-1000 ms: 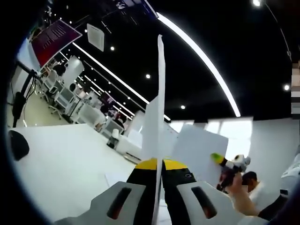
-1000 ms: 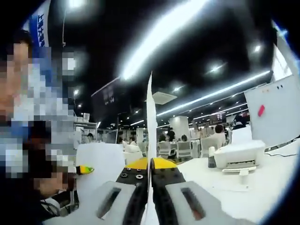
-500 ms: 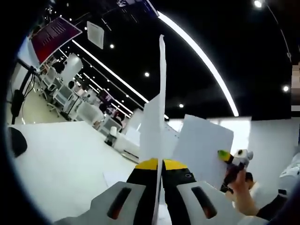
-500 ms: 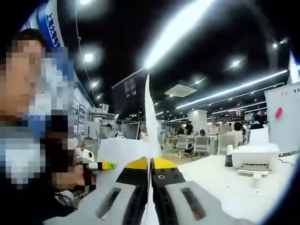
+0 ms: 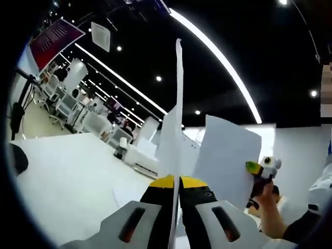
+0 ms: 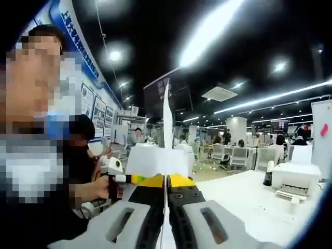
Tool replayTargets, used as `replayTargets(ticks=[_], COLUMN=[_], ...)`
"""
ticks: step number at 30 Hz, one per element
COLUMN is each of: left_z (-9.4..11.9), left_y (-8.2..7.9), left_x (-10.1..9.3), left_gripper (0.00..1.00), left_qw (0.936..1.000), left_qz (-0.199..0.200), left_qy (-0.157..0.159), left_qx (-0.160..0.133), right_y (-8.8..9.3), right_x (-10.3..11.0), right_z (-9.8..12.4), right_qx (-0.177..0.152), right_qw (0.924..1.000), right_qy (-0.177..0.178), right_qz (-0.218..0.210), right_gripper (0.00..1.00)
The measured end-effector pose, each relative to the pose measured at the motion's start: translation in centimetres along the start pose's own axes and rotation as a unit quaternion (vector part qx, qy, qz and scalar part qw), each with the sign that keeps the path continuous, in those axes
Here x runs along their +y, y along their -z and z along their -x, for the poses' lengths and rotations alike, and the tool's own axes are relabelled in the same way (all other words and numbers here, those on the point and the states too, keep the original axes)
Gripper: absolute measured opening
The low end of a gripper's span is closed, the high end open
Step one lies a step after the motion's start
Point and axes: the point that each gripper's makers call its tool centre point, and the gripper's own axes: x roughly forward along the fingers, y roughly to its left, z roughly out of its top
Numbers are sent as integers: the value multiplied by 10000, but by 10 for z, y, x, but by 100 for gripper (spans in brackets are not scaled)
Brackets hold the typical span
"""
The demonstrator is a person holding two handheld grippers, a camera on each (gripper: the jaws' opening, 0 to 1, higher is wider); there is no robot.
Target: Organize the stack of printing papers by aligning and flattening the scattered papers on the table
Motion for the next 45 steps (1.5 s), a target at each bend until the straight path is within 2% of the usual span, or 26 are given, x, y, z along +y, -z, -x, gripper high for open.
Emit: replayTargets(ticks=[12,22,29,34,35,37,41,45], left_z=[-4,-5,-7,-7,-7,-6,-5,-6], left_y=[10,13,18,19,19,18,18,18], left_x=[-6,-17,-22,-25,-25,-23,-20,-24], left_gripper=[6,6,6,6,6,6,6,6], left_qw=[9995,9984,9972,9967,9967,9971,9974,9968], left_qz=[9,50,115,54,47,34,-132,-171], left_qy=[215,468,618,681,679,634,554,631], left_qx=[211,312,404,449,444,411,450,467], right_y=[-1,26,34,39,39,32,24,21], right_x=[7,-12,-21,-28,-26,-7,3,0], right_z=[-11,-25,-27,-28,-26,-22,-19,-18], right_qx=[-159,101,103,151,139,-18,-103,-176], right_qw=[9974,9977,9985,9995,9994,9971,9957,9956], right_qy=[-628,-529,-408,-269,-322,-758,-910,-908], right_qz=[-309,-401,-359,-119,-62,32,165,156], right_gripper=[0,0,0,0,0,0,0,0])
